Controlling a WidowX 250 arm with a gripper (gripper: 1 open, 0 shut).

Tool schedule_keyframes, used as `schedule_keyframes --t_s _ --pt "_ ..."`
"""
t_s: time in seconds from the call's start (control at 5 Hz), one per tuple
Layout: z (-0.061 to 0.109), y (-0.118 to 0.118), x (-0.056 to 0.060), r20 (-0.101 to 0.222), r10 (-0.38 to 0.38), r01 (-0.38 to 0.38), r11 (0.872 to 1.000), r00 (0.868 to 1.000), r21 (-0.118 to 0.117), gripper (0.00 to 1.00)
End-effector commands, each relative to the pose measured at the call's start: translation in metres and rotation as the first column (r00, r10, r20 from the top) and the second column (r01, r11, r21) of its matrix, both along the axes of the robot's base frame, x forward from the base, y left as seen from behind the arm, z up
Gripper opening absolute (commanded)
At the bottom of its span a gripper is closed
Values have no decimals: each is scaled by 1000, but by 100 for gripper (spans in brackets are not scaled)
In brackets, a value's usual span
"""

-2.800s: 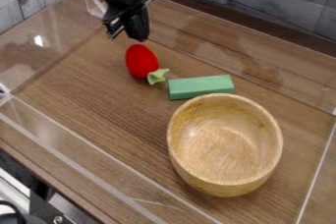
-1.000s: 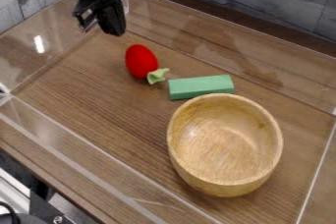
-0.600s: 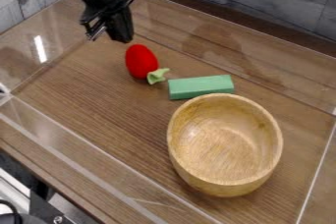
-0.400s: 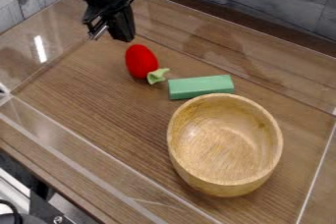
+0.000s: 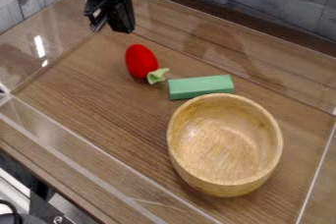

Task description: Move the red fruit to the left

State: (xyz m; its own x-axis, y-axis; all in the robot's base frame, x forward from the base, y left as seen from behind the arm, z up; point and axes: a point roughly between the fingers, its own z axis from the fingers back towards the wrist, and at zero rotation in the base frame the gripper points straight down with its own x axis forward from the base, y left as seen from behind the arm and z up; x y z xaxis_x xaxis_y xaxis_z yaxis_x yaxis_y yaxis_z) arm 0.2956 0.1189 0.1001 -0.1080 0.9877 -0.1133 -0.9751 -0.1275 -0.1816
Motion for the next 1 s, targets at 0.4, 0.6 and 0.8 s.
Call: schedule_keyframes --t_s 0.4,0.6,0.8 --pt "-8 -4 13 56 93 -95 995 994 38 100" --pt "-5 -6 18 64 95 -97 995 993 32 0" --pt "15 14 23 70 125 -127 992 990 21 0"
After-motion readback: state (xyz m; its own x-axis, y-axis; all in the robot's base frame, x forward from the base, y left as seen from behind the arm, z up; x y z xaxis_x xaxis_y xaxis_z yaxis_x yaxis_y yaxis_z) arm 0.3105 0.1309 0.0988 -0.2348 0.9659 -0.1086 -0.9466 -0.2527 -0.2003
